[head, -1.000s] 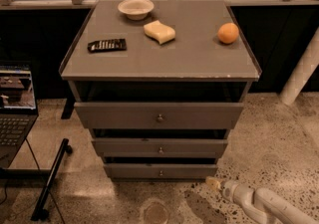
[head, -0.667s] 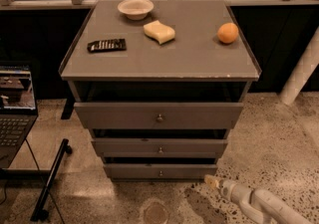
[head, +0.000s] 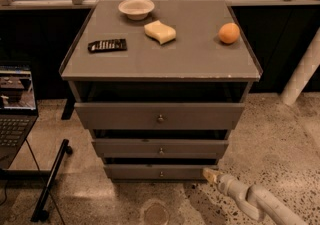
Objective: Open bottom drawer
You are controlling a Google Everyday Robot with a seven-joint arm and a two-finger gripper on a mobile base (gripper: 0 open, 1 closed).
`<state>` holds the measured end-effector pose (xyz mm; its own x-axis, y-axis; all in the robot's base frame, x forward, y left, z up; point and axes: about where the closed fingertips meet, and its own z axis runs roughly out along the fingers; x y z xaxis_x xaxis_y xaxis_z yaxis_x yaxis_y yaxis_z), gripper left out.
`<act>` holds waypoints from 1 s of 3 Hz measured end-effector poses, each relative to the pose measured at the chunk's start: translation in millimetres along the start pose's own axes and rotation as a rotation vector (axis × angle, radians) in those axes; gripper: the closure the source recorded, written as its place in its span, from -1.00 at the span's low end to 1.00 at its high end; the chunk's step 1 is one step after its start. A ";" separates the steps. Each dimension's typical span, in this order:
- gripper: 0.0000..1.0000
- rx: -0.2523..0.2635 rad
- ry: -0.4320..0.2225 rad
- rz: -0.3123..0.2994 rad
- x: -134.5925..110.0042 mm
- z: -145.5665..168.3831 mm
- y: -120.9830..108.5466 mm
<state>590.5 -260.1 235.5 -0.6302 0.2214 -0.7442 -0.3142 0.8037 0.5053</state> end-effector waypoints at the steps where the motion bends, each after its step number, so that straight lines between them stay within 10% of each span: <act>1: 1.00 0.000 0.000 0.000 0.0 0.0 0.0; 3: 1.00 0.087 -0.045 0.004 -8.6 38.1 -36.9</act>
Offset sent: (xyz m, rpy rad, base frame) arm 0.0447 -0.0180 -0.0285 -0.0489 -0.0285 -0.1391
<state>634.6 -270.6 206.6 -0.5982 0.2483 -0.7619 -0.2477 0.8470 0.4705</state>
